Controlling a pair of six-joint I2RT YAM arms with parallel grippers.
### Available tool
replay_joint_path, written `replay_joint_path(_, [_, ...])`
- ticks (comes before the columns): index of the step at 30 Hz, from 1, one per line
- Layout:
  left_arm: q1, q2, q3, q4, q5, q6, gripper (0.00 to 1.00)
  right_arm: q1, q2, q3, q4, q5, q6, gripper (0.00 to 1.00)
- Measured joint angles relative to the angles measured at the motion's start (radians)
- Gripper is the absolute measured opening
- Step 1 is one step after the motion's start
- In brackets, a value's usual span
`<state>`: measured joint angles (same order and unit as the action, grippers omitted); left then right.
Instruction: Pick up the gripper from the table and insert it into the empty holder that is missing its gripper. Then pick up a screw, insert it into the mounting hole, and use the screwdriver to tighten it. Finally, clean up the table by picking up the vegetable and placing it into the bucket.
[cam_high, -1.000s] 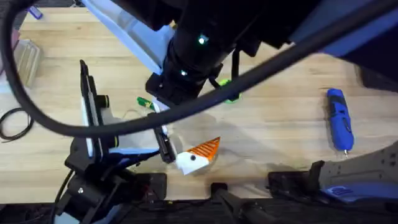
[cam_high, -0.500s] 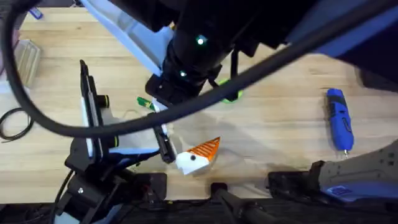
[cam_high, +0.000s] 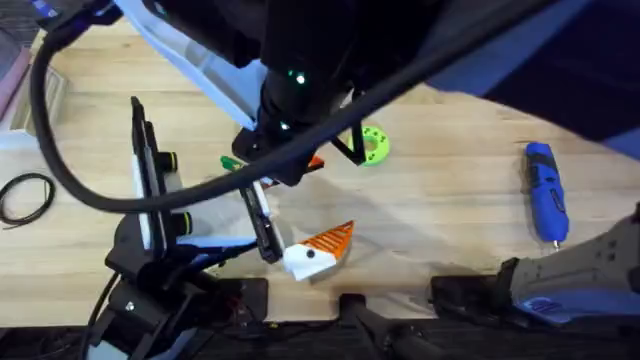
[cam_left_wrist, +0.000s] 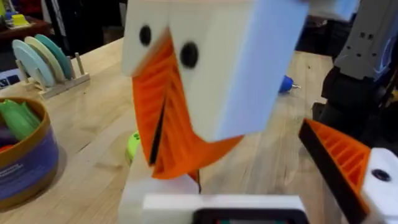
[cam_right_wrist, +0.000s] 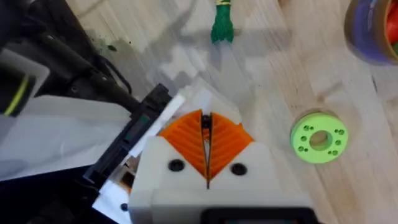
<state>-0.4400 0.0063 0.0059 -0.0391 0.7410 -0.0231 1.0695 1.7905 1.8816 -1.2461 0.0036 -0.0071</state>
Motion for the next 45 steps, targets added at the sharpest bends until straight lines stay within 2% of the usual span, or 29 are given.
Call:
replay_joint_path(2, [0.0, 0.0, 0.0, 0.0, 0.0, 0.0, 0.985, -0.002, 0.0, 0.0, -0.001, 0.0, 0.006, 0.044])
replay_joint_path(8, [0.0, 0.0, 0.0, -0.003, 0.0, 0.0, 0.984, -0.019, -0.001, 0.0, -0.009, 0.032, 0.012, 0.88])
replay_joint_path(9, [0.0, 0.0, 0.0, -0.002, -0.001, 0.0, 0.984, -0.03, -0.003, 0.0, -0.01, 0.034, 0.015, 0.931])
replay_joint_path(15, [0.0, 0.0, 0.0, 0.007, 0.0, 0.001, 0.984, -0.092, -0.025, 0.0, -0.019, 0.033, 0.03, 0.956])
replay_joint_path(24, [0.0, 0.0, 0.0, 0.007, 0.0, 0.001, 0.984, -0.298, -0.144, 0.0, -0.043, 0.027, 0.056, 0.956])
replay_joint_path(28, [0.0, 0.0, 0.0, 0.007, 0.0, 0.001, 0.983, -0.372, -0.179, -0.031, -0.04, -0.023, 0.06, 0.957])
replay_joint_path(32, [0.0, 0.0, 0.0, 0.007, 0.0, 0.001, 0.985, -0.443, -0.225, -0.151, -0.023, -0.109, 0.059, 0.956])
replay_joint_path(36, [0.0, 0.0, 0.0, 0.007, 0.0, 0.001, 0.985, -0.504, -0.315, -0.334, 0.066, -0.201, 0.056, 0.959])
replay_joint_path(45, [0.0, 0.0, 0.0, 0.013, -0.001, 0.001, 0.985, -0.561, -0.676, -0.716, 0.252, -0.401, 0.056, 0.959])
